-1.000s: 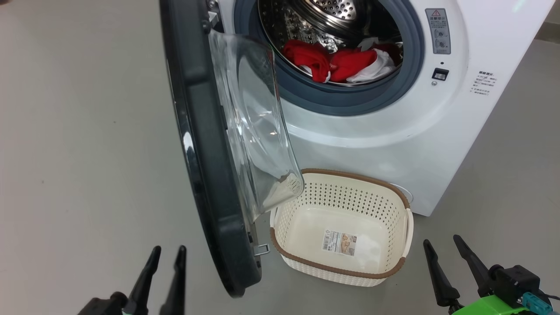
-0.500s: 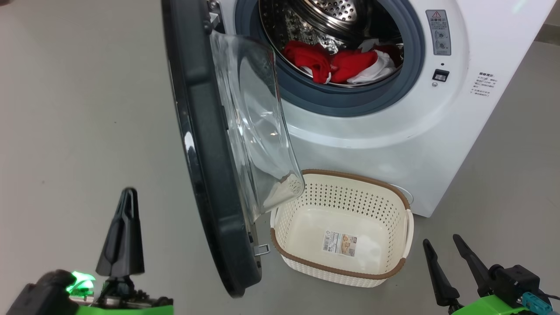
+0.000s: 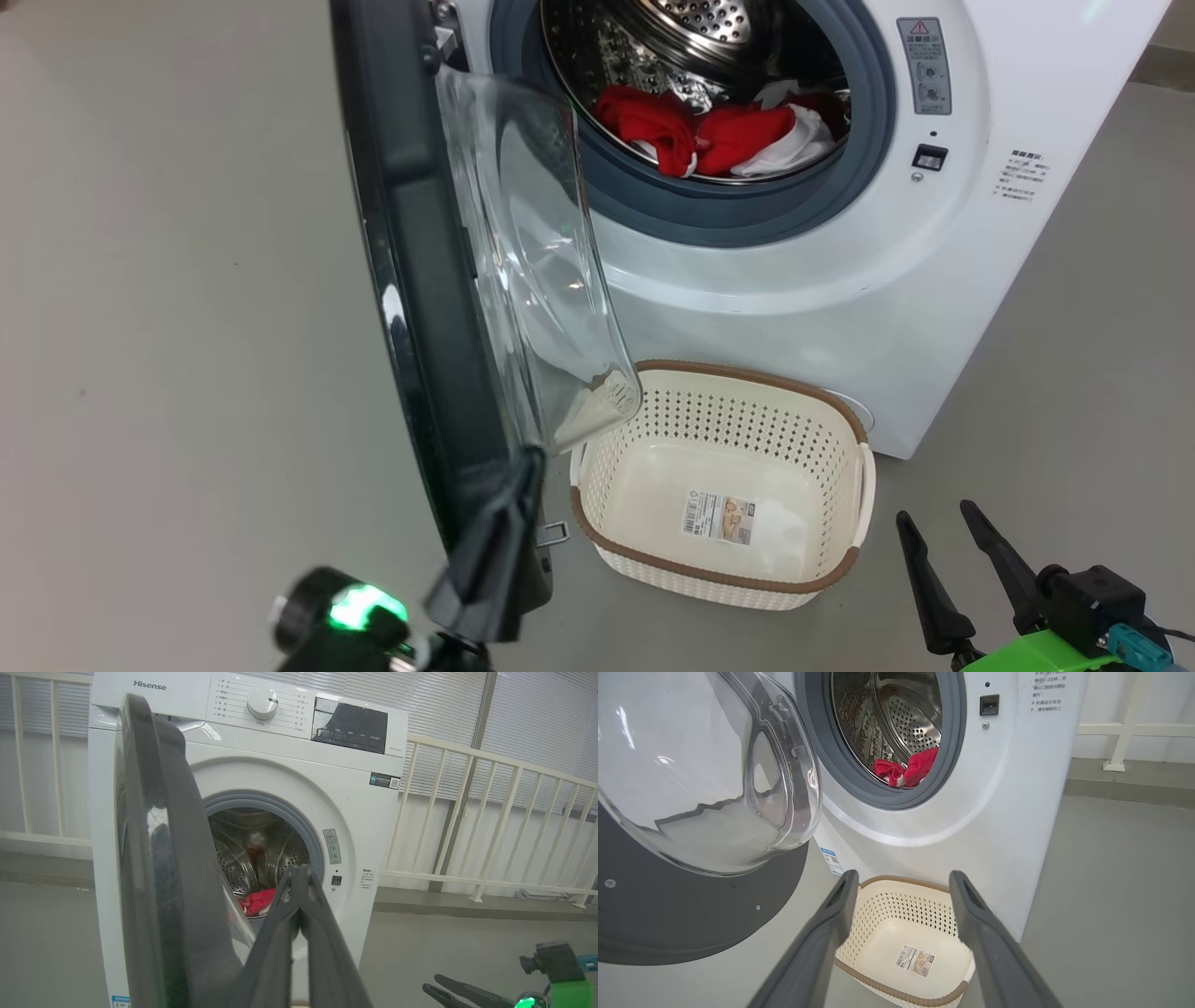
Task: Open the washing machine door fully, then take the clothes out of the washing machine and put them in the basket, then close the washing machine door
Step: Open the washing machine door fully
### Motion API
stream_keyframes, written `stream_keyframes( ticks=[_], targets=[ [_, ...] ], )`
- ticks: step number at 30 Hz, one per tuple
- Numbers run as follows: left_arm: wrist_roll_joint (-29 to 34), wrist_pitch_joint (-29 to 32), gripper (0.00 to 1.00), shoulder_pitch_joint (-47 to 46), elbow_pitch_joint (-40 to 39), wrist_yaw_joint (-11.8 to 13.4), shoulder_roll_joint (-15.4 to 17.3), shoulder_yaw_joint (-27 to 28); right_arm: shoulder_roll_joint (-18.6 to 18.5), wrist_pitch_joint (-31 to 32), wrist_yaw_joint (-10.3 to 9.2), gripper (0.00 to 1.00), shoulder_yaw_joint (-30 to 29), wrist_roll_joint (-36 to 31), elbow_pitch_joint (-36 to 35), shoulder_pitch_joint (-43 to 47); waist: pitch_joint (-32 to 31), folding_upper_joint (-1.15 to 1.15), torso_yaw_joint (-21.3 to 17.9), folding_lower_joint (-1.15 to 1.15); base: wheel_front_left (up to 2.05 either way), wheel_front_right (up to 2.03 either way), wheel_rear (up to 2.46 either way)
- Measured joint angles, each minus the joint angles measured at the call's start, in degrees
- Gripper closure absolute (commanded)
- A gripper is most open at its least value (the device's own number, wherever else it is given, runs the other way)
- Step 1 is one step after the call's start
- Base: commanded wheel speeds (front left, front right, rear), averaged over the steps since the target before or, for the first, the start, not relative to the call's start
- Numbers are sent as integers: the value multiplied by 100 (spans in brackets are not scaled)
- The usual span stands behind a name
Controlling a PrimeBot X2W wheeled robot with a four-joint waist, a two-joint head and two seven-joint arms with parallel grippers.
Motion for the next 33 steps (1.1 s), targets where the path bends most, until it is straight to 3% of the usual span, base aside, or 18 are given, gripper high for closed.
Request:
stream_keyframes(
  ticks=[13,19,26,33],
  targets=[
    [-588,1,100,12,1549,11,18,-350,-1,0,0,0,4,0,-2,-3,62,0,-16,0,0,0,0],
    [-738,1,100,-1,1781,115,7,-311,-1,0,0,0,2,0,-2,-7,81,0,11,0,0,0,0],
    [-769,1,100,-2,1876,169,-32,-81,-4,0,0,0,3,0,0,-10,98,0,56,0,0,0,0],
    [-740,1,100,9,1917,235,-29,493,-8,0,0,0,2,0,-8,-13,129,0,95,0,0,0,0]
  ],
)
